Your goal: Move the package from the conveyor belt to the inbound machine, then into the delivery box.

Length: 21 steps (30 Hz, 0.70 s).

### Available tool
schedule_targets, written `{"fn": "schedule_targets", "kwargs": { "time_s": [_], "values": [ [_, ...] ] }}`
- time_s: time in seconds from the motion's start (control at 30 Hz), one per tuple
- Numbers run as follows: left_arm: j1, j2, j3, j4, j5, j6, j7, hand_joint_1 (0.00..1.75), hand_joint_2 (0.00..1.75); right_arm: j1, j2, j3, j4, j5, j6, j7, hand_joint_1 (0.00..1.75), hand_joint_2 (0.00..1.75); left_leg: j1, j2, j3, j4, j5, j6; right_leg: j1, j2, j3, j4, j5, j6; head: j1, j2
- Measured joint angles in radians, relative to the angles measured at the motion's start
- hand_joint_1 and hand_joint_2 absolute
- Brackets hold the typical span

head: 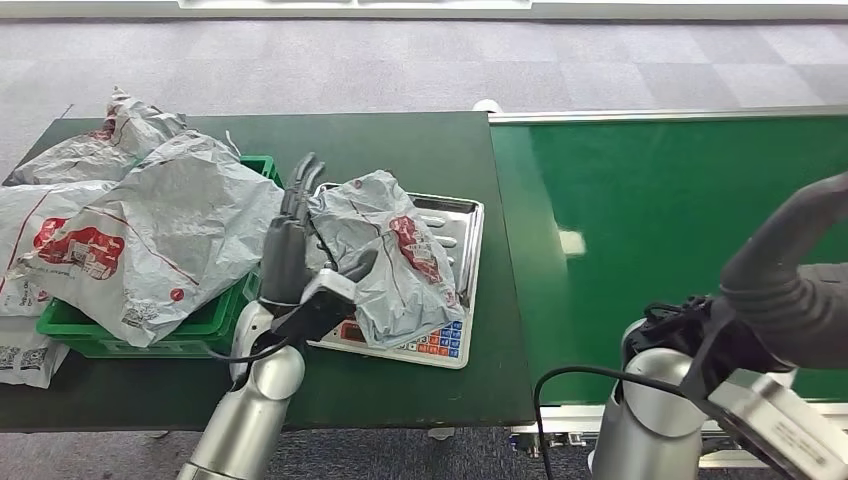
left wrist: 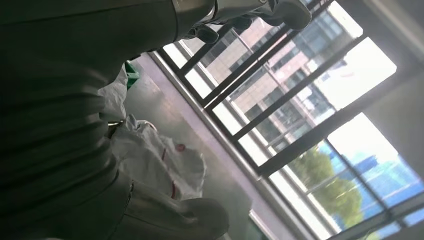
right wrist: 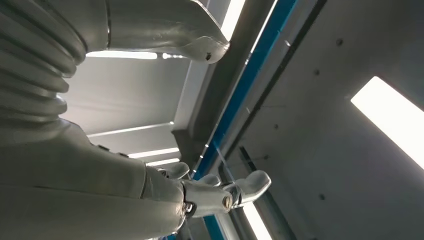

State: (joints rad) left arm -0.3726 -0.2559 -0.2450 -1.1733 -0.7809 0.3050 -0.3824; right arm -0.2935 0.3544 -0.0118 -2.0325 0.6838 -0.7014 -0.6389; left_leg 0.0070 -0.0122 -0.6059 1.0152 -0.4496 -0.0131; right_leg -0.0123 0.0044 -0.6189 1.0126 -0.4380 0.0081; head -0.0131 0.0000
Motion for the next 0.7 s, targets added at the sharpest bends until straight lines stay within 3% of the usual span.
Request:
{"fn": "schedule_targets", "kwargs": {
  "time_s": [0.13,0.3,0.63,0.67,0.7],
  "values": [
    [-0.154,0.013,-0.069,0.244,-0.255,-0.136,0.064,0.0,1.75,0.013,0.0,0.002,-0.044,-0.009,0.002,-0.022,0.0,1.75,0.0,0.004,0.001,0.0,0.0,0.0,0.0,0.004,0.0,0.0,0.002,0.0,0.0,0.0],
    [-0.31,0.024,-0.12,0.499,-0.382,-0.221,0.08,0.0,1.75,0.013,0.0,0.006,-0.033,-0.005,0.004,-0.032,0.0,1.75,0.0,0.005,0.001,0.0,0.002,0.0,0.0,0.005,0.0,0.0,0.003,0.0,0.0,0.0],
    [-0.454,0.043,-0.183,0.716,-0.434,-0.277,0.107,0.0,1.75,0.013,0.0,0.011,0.0,-0.007,0.005,-0.04,0.0,1.75,0.0,0.005,0.001,0.0,0.002,0.0,0.0,0.005,0.0,0.001,0.003,0.0,0.0,0.0],
    [-0.461,0.046,-0.189,0.727,-0.438,-0.281,0.109,0.07,1.75,0.013,0.0,0.012,0.001,-0.005,0.005,-0.04,0.0,1.75,0.0,0.005,0.001,0.0,0.002,0.0,0.0,0.005,0.0,0.001,0.003,0.0,0.0,0.0],
    [-0.467,0.047,-0.194,0.735,-0.44,-0.284,0.11,0.51,1.75,0.013,0.0,0.012,0.003,-0.004,0.005,-0.04,0.0,1.75,0.0,0.005,0.001,0.0,0.002,0.0,0.0,0.005,0.0,0.001,0.003,0.0,0.0,0.0]
  ]
}}
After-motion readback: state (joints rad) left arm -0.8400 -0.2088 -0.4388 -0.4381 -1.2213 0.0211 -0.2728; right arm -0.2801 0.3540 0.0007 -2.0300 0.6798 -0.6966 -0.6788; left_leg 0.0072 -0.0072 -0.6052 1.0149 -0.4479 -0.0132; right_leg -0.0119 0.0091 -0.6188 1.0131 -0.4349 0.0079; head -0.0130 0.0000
